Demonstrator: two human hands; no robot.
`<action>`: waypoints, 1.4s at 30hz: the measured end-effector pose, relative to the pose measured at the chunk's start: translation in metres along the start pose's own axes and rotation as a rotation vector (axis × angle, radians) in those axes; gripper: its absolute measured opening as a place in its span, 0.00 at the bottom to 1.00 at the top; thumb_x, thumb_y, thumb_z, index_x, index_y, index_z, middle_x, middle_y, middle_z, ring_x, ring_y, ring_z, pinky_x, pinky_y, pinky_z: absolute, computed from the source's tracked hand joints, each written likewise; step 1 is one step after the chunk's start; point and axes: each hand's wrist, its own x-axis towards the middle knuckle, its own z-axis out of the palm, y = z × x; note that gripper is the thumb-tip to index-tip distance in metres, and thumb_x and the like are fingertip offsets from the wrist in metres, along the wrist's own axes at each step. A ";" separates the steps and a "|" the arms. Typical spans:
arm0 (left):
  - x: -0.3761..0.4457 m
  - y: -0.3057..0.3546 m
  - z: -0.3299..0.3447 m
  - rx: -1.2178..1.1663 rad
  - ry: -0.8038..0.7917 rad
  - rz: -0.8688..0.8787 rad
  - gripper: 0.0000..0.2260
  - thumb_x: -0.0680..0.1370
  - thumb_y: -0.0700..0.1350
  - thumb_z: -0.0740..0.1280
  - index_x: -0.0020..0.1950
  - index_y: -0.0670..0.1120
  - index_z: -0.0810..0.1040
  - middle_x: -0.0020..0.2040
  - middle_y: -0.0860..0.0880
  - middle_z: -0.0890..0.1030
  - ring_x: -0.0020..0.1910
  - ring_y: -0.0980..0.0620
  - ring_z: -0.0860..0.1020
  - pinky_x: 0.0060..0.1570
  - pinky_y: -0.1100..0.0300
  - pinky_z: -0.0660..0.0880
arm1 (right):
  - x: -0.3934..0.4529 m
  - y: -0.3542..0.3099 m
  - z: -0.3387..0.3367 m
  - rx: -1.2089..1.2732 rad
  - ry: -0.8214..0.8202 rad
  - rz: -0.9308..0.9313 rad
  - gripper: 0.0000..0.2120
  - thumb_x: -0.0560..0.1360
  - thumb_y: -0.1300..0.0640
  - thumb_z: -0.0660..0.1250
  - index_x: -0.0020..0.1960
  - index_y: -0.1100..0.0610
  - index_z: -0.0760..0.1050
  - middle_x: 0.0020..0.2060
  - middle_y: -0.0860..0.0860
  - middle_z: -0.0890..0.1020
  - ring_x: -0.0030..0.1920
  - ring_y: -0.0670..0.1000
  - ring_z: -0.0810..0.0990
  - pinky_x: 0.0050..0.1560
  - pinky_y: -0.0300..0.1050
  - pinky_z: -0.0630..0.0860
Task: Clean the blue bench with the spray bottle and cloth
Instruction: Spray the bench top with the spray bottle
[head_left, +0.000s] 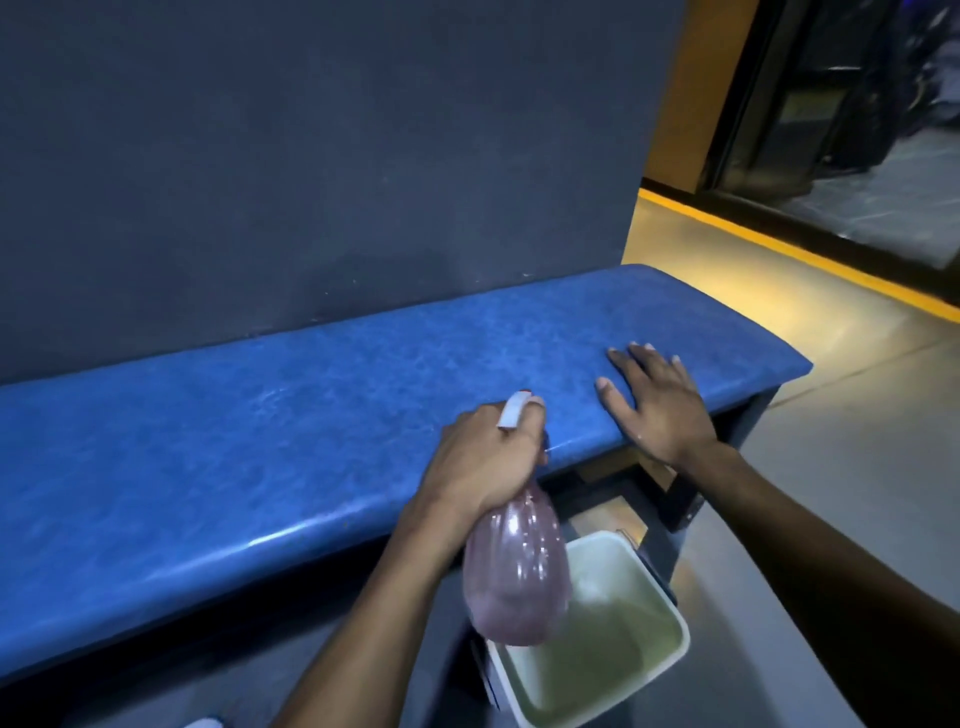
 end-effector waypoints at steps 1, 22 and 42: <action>0.005 0.006 0.009 0.003 -0.021 0.000 0.22 0.80 0.60 0.52 0.45 0.50 0.82 0.45 0.53 0.88 0.55 0.44 0.82 0.63 0.48 0.75 | 0.000 0.000 0.003 0.004 0.030 -0.007 0.37 0.77 0.32 0.44 0.77 0.51 0.67 0.77 0.55 0.68 0.80 0.56 0.61 0.80 0.57 0.52; 0.014 0.033 0.035 0.094 0.041 0.070 0.21 0.84 0.55 0.52 0.48 0.46 0.81 0.48 0.45 0.88 0.57 0.39 0.79 0.63 0.46 0.73 | 0.001 0.003 0.013 0.023 0.099 -0.021 0.35 0.79 0.34 0.44 0.79 0.50 0.64 0.77 0.56 0.67 0.80 0.54 0.58 0.81 0.55 0.47; 0.007 0.021 0.031 0.064 0.093 0.114 0.19 0.83 0.56 0.54 0.49 0.47 0.79 0.47 0.47 0.87 0.54 0.41 0.80 0.59 0.47 0.73 | 0.003 0.005 0.019 0.003 0.131 -0.014 0.34 0.79 0.34 0.46 0.77 0.51 0.66 0.76 0.56 0.69 0.79 0.56 0.61 0.80 0.57 0.51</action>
